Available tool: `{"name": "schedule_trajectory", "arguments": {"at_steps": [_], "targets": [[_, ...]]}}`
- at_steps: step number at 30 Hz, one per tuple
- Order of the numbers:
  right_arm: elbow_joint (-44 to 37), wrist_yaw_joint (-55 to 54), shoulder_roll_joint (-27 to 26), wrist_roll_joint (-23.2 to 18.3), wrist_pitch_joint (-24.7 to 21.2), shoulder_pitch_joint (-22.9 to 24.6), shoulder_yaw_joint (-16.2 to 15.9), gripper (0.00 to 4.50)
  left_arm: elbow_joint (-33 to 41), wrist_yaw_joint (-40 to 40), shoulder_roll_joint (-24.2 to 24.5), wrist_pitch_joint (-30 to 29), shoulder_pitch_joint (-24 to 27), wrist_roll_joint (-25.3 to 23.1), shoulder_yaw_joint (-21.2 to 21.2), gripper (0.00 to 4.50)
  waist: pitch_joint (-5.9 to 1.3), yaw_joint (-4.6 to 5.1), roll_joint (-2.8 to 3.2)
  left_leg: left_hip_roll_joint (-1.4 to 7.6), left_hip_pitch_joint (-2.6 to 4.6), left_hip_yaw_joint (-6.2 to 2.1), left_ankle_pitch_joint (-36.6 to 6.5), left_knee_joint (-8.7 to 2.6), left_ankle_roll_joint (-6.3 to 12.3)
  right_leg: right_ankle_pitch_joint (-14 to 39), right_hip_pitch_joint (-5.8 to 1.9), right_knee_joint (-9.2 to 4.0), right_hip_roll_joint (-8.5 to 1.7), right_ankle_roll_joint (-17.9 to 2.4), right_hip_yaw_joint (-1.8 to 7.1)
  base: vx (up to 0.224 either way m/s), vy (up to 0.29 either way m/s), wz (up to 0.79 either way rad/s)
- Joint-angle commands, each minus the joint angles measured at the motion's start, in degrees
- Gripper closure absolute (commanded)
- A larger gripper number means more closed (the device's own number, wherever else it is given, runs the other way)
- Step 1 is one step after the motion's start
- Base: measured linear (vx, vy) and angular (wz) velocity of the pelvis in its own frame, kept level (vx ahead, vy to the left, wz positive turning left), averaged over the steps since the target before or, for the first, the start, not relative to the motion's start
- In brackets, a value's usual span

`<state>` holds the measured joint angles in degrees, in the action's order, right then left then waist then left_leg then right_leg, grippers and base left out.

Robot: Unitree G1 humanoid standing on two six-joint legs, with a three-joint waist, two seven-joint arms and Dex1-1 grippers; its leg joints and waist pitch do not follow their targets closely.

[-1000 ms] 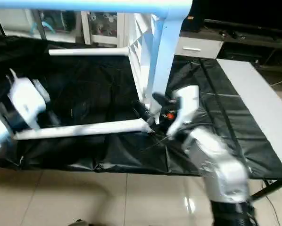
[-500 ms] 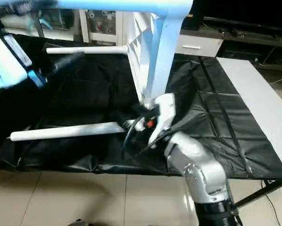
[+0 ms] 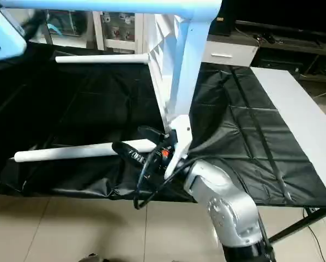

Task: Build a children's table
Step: Flip table

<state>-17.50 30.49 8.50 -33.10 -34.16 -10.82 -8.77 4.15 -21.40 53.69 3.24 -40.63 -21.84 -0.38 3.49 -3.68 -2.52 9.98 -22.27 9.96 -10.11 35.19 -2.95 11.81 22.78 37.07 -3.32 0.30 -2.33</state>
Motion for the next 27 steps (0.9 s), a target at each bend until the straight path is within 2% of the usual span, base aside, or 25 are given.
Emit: {"name": "schedule_trajectory", "arguments": {"at_steps": [1,2,3,7,11,12,15,17,21,22,27], "targets": [[-1.51,-0.79,-0.21,-0.02,0.87,0.32,0.44,0.00,-2.97,1.62,0.39,-0.02,-1.41,-1.92,-0.16,0.06,-3.49,-0.03,2.36,2.84,1.68,-2.15,-21.35,-5.21,-7.29,11.60,-1.08,-4.50,-4.39,-8.23,2.70,0.000,0.000,0.00],[-1.66,-1.06,-0.50,0.24,1.16,0.47,0.56,0.00,-3.97,1.70,0.13,0.66,-1.93,-1.85,0.06,0.32,-3.48,-0.08,2.38,2.89,1.74,-2.13,-21.64,-5.22,-7.27,12.24,-0.96,-4.63,-4.44,-8.18,2.73,0.000,0.000,0.00],[-1.66,-1.06,-0.50,0.24,1.16,0.47,0.56,0.00,-3.97,1.70,0.13,0.66,-1.93,-1.85,0.06,0.32,-3.50,-0.08,2.32,2.90,1.83,-2.13,-21.98,-5.17,-7.24,12.74,-0.85,-4.71,-4.51,-8.21,2.76,0.000,0.000,0.00],[-2.07,-1.17,-1.14,-0.42,1.88,0.73,1.18,0.00,-4.60,2.96,-1.12,1.12,-2.47,-1.57,1.10,0.66,-3.59,-0.23,2.89,2.99,1.84,-2.15,-21.65,-5.15,-7.18,10.94,-0.92,-4.49,-4.46,-9.23,2.72,0.000,0.000,0.00],[-3.29,0.31,-1.36,-2.02,2.44,1.28,1.73,0.00,-4.71,2.23,-1.63,1.25,-2.87,-0.70,0.78,0.98,-3.51,-0.38,2.91,3.01,1.79,-2.15,-21.94,-5.21,-6.94,10.80,-1.02,-4.51,-4.47,-9.44,2.73,0.000,0.000,0.00],[-3.63,0.65,-1.44,-2.61,2.63,1.43,1.97,0.00,-4.59,1.61,-1.59,1.24,-2.84,-0.70,0.44,1.23,-3.50,-0.48,2.88,3.01,1.82,-2.13,-22.07,-5.19,-6.76,11.13,-1.02,-4.57,-4.54,-9.34,2.75,0.000,0.000,0.00],[-4.64,1.69,-1.55,-3.66,3.49,1.74,2.11,0.00,-4.61,1.43,-1.92,0.96,-2.61,-0.32,0.70,1.33,-3.42,-0.53,2.90,3.03,1.85,-2.15,-22.33,-5.17,-6.68,12.46,-0.91,-4.64,-4.61,-9.26,2.78,0.000,0.000,0.00],[-5.92,3.13,-1.60,-4.68,4.63,2.10,2.09,0.00,-4.89,1.27,-2.21,0.71,-2.45,0.12,1.00,1.67,-3.39,-0.54,2.91,3.06,1.84,-2.14,-22.55,-5.21,-6.62,12.88,-0.89,-4.73,-4.61,-9.18,2.79,0.000,0.000,0.00],[-7.86,5.11,-1.68,-6.14,6.09,2.66,2.57,0.00,-5.21,1.45,-2.41,0.58,-1.96,0.02,1.46,1.79,-3.48,-0.78,2.89,3.10,1.70,-2.13,-21.10,-5.21,-6.04,11.35,-1.06,-4.61,-4.55,-8.82,2.80,0.000,0.000,0.00],[-7.90,5.35,-1.80,-6.19,6.51,2.58,2.89,0.00,-5.40,1.90,-2.48,0.59,-1.91,-0.18,1.63,2.07,-3.48,-0.77,3.01,3.07,1.75,-2.09,-20.96,-5.20,-6.13,10.84,-0.96,-4.56,-4.47,-8.96,2.78,0.000,0.000,0.00],[-7.78,5.40,-1.72,-6.34,7.75,2.00,3.47,0.00,-6.11,2.36,-2.70,0.53,-2.24,-0.13,1.89,2.24,-3.50,-1.11,3.28,3.02,1.89,-2.08,-21.56,-5.16,-6.28,12.43,-0.88,-4.72,-4.56,-8.85,2.85,0.000,0.000,0.00]]}}
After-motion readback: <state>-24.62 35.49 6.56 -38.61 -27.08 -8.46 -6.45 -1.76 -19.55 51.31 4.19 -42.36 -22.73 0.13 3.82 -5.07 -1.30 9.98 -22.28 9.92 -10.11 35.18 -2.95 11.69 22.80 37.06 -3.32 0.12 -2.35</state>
